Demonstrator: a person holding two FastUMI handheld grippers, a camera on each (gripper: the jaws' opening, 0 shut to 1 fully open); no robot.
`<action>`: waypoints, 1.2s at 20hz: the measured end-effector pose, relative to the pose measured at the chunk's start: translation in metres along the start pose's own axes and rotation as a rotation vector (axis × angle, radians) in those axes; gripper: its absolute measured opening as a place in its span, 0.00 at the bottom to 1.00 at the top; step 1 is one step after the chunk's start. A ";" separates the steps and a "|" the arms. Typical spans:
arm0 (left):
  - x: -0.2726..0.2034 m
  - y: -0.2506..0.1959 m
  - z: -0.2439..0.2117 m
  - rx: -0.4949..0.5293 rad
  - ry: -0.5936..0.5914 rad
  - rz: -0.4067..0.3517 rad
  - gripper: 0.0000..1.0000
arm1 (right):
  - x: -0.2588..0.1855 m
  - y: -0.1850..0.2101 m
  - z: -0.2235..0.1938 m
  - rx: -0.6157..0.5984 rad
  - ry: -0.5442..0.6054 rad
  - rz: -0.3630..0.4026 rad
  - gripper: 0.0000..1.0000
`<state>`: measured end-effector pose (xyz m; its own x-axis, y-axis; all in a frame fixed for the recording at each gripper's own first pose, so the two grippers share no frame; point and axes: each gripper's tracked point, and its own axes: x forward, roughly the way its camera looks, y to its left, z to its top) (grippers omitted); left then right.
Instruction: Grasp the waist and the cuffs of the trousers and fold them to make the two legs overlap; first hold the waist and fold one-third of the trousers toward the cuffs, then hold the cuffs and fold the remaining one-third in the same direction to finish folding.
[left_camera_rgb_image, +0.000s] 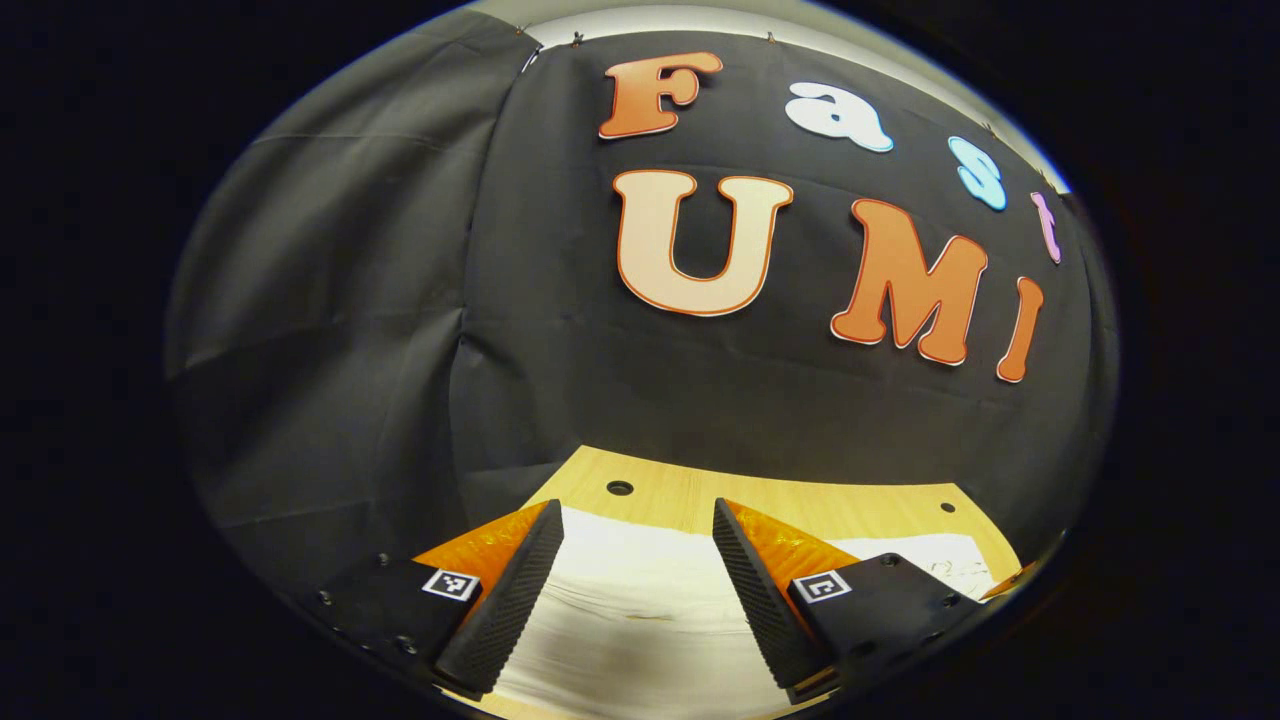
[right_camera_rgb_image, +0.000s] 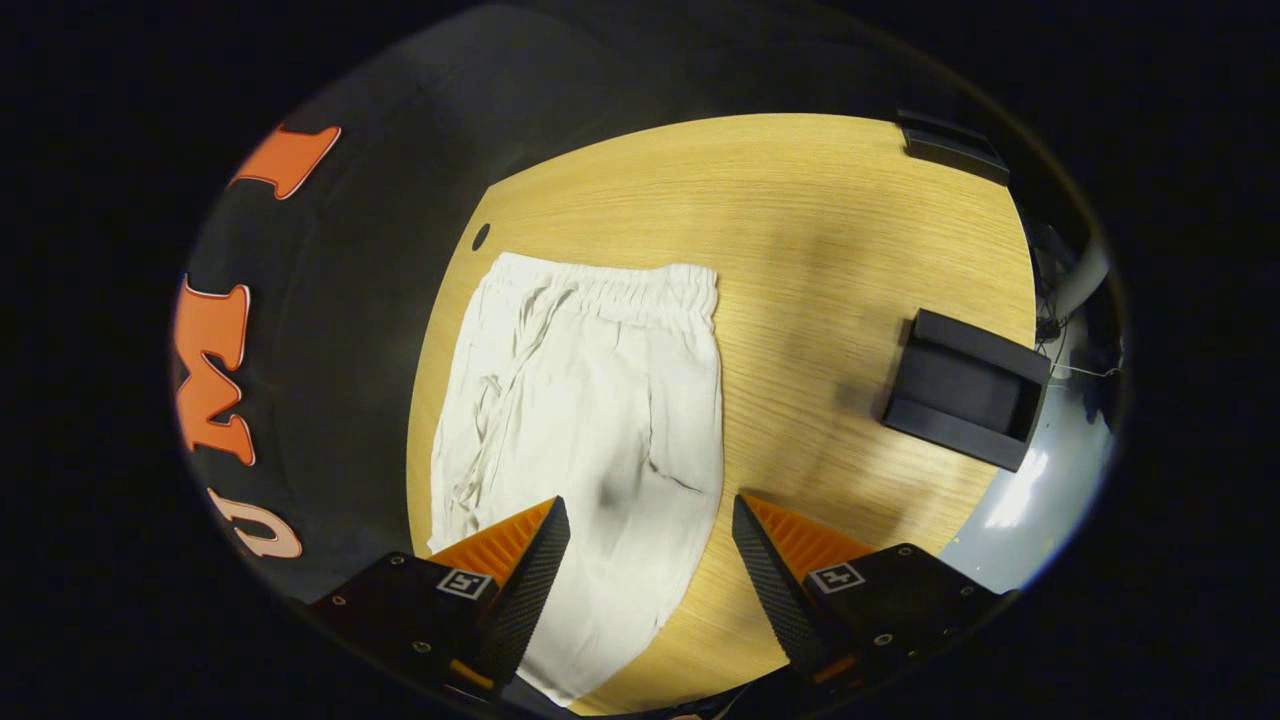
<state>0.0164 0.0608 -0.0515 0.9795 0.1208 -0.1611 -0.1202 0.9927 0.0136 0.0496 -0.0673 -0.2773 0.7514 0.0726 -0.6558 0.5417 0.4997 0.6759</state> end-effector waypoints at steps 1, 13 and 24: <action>0.002 0.001 0.000 -0.001 0.005 0.004 0.98 | 0.003 0.000 0.000 0.001 0.003 -0.006 0.99; 0.016 0.015 -0.016 -0.095 0.062 0.030 0.98 | 0.028 0.031 0.004 0.024 0.041 0.009 0.96; -0.005 0.055 -0.083 -0.443 0.227 0.098 0.99 | 0.045 0.024 -0.002 -0.012 0.091 -0.029 0.03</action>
<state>-0.0082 0.1147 -0.1318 0.9063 0.1605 -0.3909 -0.3152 0.8729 -0.3723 0.0956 -0.0501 -0.2919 0.6978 0.1354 -0.7034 0.5581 0.5128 0.6524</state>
